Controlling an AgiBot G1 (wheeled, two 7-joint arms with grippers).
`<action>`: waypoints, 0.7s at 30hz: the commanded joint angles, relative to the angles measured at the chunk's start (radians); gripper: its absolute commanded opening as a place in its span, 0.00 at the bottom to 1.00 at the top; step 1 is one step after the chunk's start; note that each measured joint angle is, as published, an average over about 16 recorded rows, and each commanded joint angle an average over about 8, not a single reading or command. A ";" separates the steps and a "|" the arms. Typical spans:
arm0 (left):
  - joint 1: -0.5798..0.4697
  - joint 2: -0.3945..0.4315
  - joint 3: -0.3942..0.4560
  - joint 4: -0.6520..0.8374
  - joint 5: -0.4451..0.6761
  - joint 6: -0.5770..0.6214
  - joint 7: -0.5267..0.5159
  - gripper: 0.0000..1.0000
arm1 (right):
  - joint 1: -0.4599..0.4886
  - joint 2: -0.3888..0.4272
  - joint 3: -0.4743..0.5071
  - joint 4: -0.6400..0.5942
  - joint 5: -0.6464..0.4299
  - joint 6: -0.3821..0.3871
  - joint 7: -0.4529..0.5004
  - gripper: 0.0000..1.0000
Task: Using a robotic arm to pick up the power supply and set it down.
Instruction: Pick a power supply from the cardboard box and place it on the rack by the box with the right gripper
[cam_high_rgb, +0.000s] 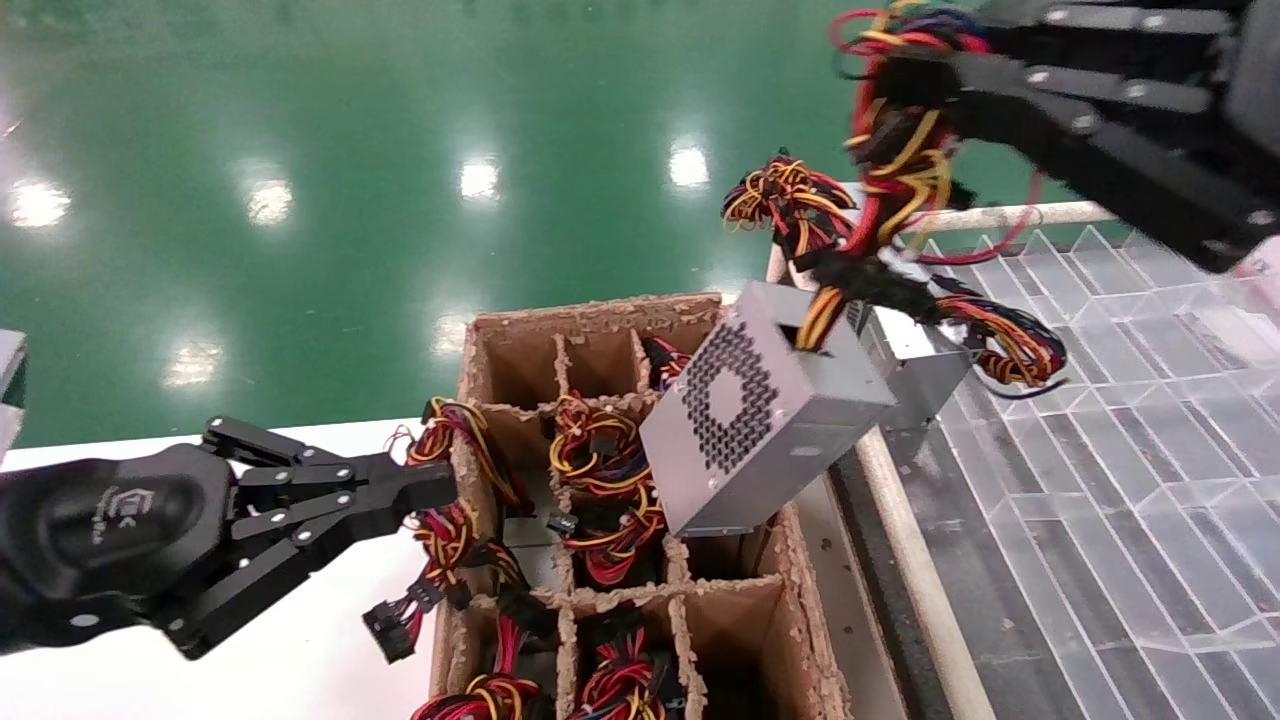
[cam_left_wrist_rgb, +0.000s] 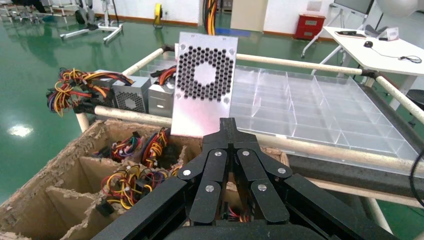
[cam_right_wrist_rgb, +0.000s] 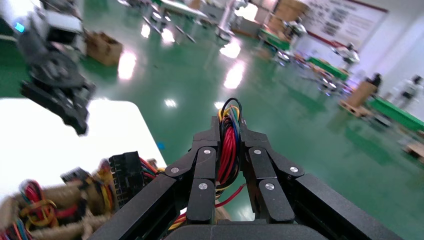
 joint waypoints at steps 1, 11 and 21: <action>0.000 0.000 0.000 0.000 0.000 0.000 0.000 0.00 | 0.017 0.032 0.012 0.000 -0.007 -0.008 -0.001 0.00; 0.000 0.000 0.000 0.000 0.000 0.000 0.000 0.00 | -0.023 0.180 0.028 0.003 -0.064 -0.025 0.015 0.00; 0.000 0.000 0.000 0.000 0.000 0.000 0.000 0.00 | -0.136 0.221 0.005 -0.016 -0.142 0.051 0.011 0.00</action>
